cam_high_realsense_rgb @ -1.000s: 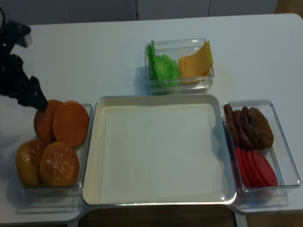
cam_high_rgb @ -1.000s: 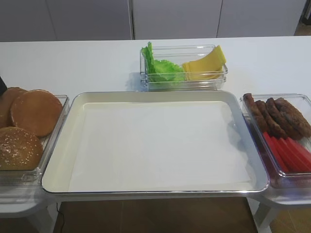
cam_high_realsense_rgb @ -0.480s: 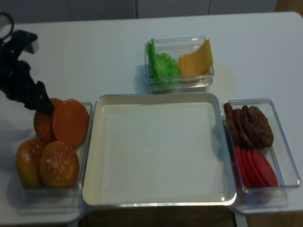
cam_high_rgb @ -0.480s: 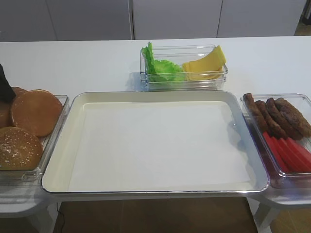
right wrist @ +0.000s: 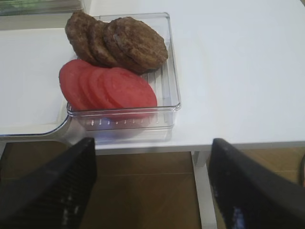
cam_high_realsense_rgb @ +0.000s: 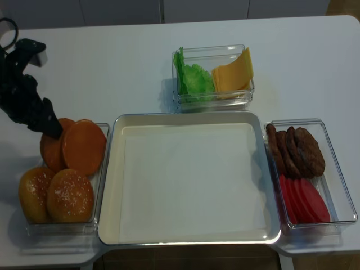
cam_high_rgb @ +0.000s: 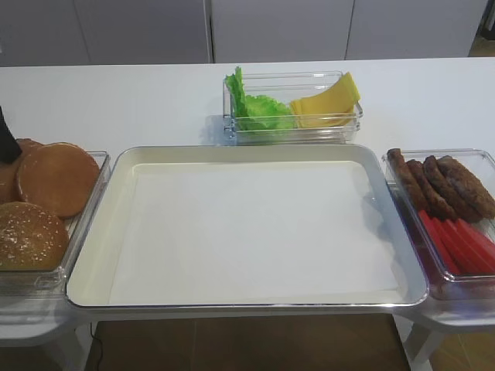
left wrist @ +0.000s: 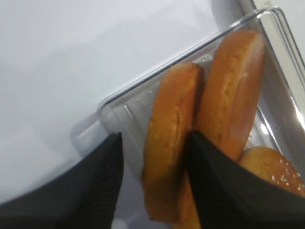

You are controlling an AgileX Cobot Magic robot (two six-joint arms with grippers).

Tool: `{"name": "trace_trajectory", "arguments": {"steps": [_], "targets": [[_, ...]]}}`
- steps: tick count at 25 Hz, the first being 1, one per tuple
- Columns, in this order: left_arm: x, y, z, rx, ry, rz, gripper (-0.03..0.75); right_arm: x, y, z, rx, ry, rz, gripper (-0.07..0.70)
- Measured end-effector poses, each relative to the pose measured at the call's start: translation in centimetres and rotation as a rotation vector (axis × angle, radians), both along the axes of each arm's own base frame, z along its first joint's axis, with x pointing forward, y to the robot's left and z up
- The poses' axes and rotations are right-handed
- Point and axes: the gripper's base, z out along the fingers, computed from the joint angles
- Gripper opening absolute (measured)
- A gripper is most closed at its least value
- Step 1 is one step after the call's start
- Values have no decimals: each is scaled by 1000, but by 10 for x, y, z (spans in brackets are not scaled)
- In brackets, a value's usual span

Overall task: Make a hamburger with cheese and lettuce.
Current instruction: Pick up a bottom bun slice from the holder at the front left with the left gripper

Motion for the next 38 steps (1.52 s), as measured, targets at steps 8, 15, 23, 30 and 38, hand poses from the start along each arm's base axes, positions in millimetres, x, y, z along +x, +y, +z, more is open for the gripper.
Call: {"name": "trace_trajectory", "arguments": {"steps": [8, 15, 23, 30, 38], "targets": [[0, -1, 0, -8, -7, -14, 183, 0, 0, 0, 0, 0, 0, 574], [0, -1, 0, -13, -6, -13, 157, 0, 0, 0, -2, 0, 1, 573], [1, -3, 1, -37, -12, -13, 150, 0, 0, 0, -3, 0, 2, 573], [-6, -5, 17, -23, -58, -16, 146, 0, 0, 0, -4, 0, 3, 571], [-15, -5, 60, 11, -176, 20, 144, 0, 0, 0, -6, -1, 4, 537]]}}
